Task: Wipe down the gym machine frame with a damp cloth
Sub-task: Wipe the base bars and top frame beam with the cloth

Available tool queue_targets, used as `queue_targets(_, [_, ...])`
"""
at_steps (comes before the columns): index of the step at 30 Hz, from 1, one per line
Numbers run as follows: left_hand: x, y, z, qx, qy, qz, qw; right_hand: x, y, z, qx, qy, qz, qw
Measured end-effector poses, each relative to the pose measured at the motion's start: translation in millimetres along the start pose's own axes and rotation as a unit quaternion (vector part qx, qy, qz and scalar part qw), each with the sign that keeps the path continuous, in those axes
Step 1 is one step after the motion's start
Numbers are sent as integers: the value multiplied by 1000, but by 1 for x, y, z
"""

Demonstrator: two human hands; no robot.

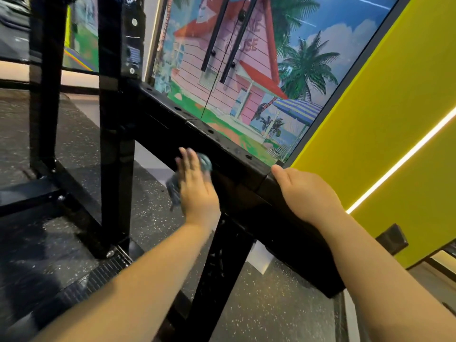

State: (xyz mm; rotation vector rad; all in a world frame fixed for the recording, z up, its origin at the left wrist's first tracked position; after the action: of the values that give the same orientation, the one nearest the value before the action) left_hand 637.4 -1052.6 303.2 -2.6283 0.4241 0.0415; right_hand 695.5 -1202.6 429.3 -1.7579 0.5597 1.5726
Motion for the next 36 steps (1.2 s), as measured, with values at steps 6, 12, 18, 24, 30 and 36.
queue_targets(6, [23,45,-28,107,17,38,993,-5,3,3,-4,-12,-48,999])
queue_targets(12, [23,52,-23,217,-15,38,975,-14,16,-8,3,-84,27,996])
queue_targets(18, [49,112,-61,245,26,42,968,-8,34,-43,26,-3,50,998])
queue_targets(24, [62,165,-62,412,-39,64,908,-5,41,-45,25,-29,-6,999])
queue_targets(30, [49,108,-40,80,63,-13,995,-2,36,-47,5,-7,12,1000])
queue_targets(36, [84,212,-66,412,-9,72,908,-2,38,-47,6,-5,22,1000])
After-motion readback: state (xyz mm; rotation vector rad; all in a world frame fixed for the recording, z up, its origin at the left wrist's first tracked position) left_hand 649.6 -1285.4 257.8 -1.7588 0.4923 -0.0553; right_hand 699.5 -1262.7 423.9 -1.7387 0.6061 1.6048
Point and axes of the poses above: each hand's wrist, its own y-axis away from the middle knuckle, its own x-axis out of the palm, z = x × y, the point moved 4 cm from there along -y, towards the middle knuckle
